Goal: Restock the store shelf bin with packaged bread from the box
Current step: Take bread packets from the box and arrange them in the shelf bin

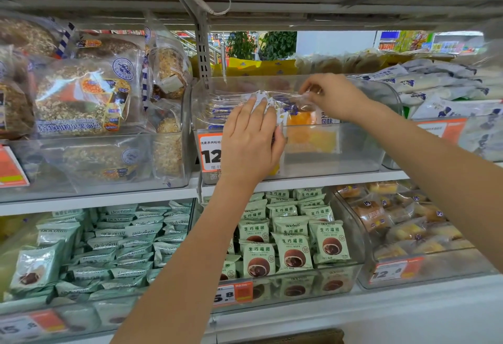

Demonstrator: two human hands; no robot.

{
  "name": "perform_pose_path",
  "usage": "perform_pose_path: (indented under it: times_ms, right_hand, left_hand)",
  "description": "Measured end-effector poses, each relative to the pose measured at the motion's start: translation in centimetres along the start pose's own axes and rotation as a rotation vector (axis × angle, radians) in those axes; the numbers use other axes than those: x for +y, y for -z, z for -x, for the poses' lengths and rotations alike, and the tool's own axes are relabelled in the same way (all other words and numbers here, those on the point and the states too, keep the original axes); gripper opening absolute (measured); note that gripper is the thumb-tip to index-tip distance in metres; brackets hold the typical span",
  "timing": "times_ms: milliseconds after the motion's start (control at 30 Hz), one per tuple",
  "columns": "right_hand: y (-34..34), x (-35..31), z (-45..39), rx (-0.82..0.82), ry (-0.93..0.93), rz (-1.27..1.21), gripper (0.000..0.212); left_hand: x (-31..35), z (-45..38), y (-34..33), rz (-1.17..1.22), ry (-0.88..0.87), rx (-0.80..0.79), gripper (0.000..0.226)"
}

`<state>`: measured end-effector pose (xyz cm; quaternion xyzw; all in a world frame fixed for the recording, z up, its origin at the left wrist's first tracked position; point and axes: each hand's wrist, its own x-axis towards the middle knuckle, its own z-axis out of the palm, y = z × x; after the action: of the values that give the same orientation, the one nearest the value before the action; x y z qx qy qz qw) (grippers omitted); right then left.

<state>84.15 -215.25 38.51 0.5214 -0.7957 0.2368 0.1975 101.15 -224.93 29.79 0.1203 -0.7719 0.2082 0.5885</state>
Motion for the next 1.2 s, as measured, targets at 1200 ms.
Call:
perform_pose_path:
  times_ms: [1200]
  right_hand:
    - [-36.3,-8.6,46.6,-1.056,-0.531,-0.449,0.062]
  left_hand:
    - [6.8,47.5,13.4,0.363,1.02,-1.626,0.023]
